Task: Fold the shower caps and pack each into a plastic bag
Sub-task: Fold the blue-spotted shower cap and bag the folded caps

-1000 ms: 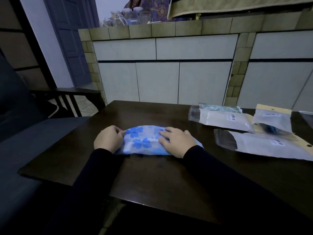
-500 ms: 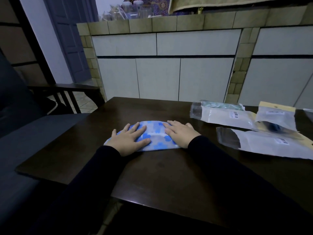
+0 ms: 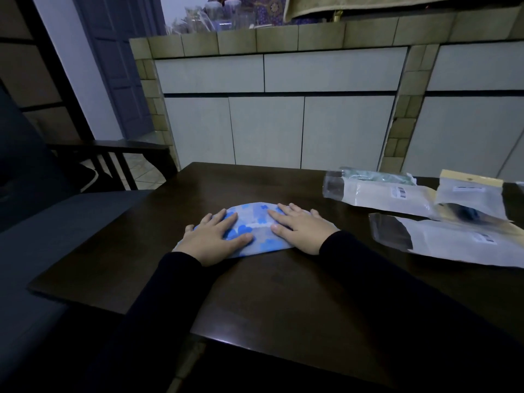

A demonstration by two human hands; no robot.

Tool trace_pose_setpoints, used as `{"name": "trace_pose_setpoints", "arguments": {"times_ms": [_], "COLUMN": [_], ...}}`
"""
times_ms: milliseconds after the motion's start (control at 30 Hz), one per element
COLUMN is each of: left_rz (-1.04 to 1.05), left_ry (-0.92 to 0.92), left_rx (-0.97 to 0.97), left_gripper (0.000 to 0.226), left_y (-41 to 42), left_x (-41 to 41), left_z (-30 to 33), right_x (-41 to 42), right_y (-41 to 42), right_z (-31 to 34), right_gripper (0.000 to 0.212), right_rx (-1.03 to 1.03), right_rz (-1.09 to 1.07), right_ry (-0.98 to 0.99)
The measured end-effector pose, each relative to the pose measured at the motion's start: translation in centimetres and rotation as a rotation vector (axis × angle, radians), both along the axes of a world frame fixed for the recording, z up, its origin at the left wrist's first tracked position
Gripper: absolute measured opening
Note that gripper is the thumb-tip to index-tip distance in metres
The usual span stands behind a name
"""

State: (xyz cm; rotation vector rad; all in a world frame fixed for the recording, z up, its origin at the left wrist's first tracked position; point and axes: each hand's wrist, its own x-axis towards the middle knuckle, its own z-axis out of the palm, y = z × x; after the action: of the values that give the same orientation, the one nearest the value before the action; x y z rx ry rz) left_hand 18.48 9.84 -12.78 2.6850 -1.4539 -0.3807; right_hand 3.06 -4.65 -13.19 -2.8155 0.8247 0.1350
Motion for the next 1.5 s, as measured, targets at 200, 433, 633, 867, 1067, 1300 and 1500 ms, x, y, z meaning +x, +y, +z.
{"name": "trace_pose_setpoints", "arguments": {"times_ms": [200, 433, 633, 867, 1067, 1300, 1500], "left_rz": [0.139, 0.241, 0.095, -0.474, -0.406, -0.402, -0.426], "left_ry": [-0.057, 0.031, 0.140, 0.077, 0.368, 0.305, 0.225], "left_rx": [-0.020, -0.237, -0.527, -0.721, -0.489, -0.639, -0.669], "left_gripper": [0.066, 0.069, 0.045, 0.033, 0.041, 0.031, 0.008], "left_y": [0.7, 1.2, 2.4, 2.4, 2.1, 2.6, 2.7], "left_x": [-1.3, -3.4, -4.0, -5.8, -5.7, -5.1, -5.3], "left_z": [0.3, 0.5, 0.0, 0.3, 0.3, 0.0, -0.4], "right_x": [-0.6, -2.2, -4.9, -7.6, -9.0, -8.4, -8.4], "right_y": [0.3, 3.3, 2.2, 1.6, 2.8, 3.0, 2.7], "right_z": [0.2, 0.0, 0.5, 0.9, 0.8, 0.3, 0.2], "right_gripper": [0.038, 0.028, 0.025, 0.031, 0.026, 0.041, 0.033], "right_rx": [-0.144, 0.183, 0.156, 0.066, 0.041, -0.131, -0.135], "right_rz": [0.092, 0.380, 0.336, 0.285, 0.434, 0.334, 0.221], "right_ry": [-0.362, -0.600, -0.462, -0.479, -0.504, -0.536, -0.500]}}
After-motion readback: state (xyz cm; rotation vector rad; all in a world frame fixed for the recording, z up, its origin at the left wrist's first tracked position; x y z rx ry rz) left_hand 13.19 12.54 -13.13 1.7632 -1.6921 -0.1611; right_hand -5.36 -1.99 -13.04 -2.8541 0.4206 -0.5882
